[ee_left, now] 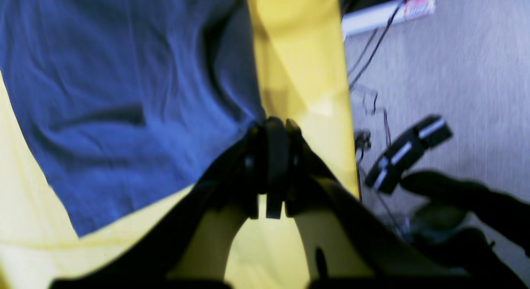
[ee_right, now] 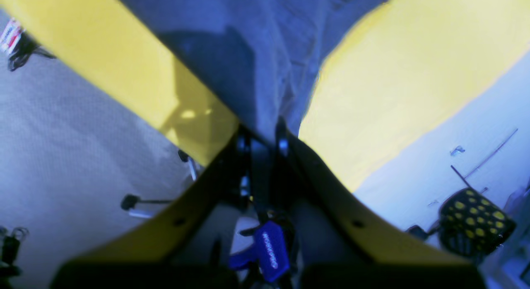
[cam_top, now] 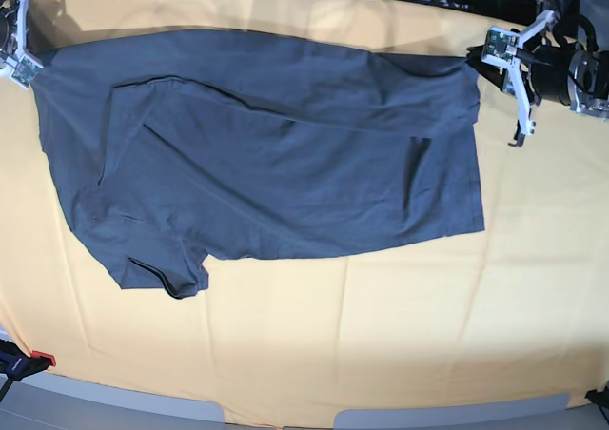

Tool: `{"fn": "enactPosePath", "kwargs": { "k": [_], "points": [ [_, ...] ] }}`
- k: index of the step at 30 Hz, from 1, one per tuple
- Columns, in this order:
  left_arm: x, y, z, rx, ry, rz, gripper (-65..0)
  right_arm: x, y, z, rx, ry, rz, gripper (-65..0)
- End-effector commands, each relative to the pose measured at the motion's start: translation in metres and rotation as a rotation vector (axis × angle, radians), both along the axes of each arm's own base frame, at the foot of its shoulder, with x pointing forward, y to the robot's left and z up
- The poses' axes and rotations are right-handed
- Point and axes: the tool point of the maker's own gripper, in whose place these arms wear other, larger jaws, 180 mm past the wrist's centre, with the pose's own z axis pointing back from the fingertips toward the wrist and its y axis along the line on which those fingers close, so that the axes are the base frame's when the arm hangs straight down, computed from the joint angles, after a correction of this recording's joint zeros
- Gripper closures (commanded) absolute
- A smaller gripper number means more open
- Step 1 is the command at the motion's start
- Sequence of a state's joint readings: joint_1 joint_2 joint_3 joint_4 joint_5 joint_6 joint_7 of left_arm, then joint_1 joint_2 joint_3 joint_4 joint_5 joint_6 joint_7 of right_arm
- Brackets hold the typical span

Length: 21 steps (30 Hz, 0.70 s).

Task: Fold the T-shirt properly
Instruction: 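Pull the folded edge back toward the shirt's collar side with both grippers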

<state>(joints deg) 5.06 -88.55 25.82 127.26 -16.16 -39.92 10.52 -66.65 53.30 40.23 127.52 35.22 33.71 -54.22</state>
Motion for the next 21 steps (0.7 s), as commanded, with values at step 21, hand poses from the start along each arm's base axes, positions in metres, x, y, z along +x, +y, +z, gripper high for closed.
{"fn": "enactPosePath", "kwargs": {
  "k": [21],
  "points": [
    [-0.009,0.05,-0.038,0.143,0.077,0.056,0.0,0.002,0.012,0.002,0.067,-0.002,0.001,0.0]
  ]
}}
